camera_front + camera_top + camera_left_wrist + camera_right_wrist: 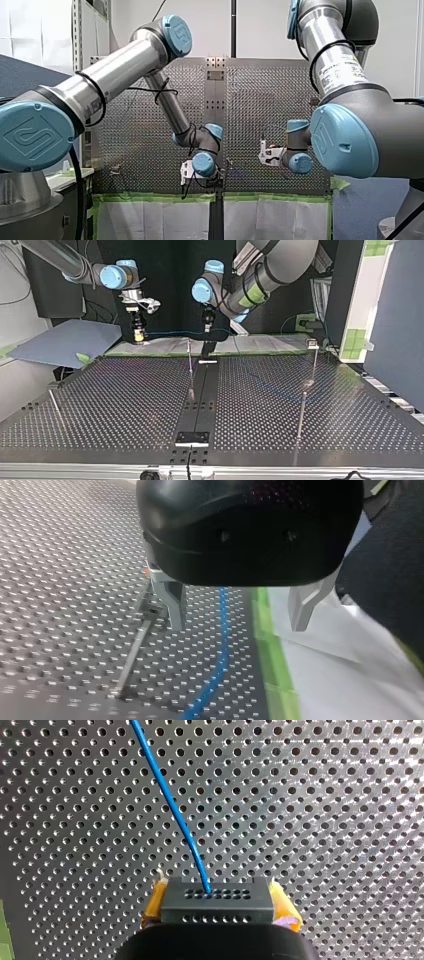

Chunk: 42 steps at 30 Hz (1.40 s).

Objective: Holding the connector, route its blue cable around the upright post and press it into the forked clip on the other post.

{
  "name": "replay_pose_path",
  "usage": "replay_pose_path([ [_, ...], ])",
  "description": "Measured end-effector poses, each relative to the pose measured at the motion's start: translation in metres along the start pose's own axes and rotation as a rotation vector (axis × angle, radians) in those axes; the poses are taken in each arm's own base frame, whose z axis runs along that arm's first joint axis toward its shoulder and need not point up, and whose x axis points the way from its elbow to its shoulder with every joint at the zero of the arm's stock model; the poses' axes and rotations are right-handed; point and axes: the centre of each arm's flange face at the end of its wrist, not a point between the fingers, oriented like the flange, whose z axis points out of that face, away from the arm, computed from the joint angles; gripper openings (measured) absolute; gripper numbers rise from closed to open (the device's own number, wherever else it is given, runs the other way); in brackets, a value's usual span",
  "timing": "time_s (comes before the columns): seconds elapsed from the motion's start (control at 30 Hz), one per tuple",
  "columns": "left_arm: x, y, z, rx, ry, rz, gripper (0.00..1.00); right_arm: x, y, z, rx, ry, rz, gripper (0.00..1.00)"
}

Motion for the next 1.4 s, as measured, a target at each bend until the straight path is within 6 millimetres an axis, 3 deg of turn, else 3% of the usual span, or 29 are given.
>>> replay_pose_path([
  [0.17, 0.009, -0.002, 0.007, 0.009, -0.011, -0.017, 1.0, 0.0, -0.002, 0.0, 0.004, 0.0, 0.0, 0.0],
  [0.73, -0.011, -0.01, 0.027, 0.022, -0.067, -0.072, 1.0, 0.001, -0.003, 0.0, 0.005, 0.005, 0.003, 0.0],
  [1.07, 0.006, -0.016, 0.048, 0.035, -0.035, -0.079, 1.0, 0.0, -0.003, 0.0, 0.006, 0.004, 0.003, 0.0],
  [1.4, -0.009, -0.017, 0.066, 0.017, -0.075, -0.112, 1.0, 0.001, -0.003, 0.0, 0.01, 0.006, 0.004, 0.0],
])
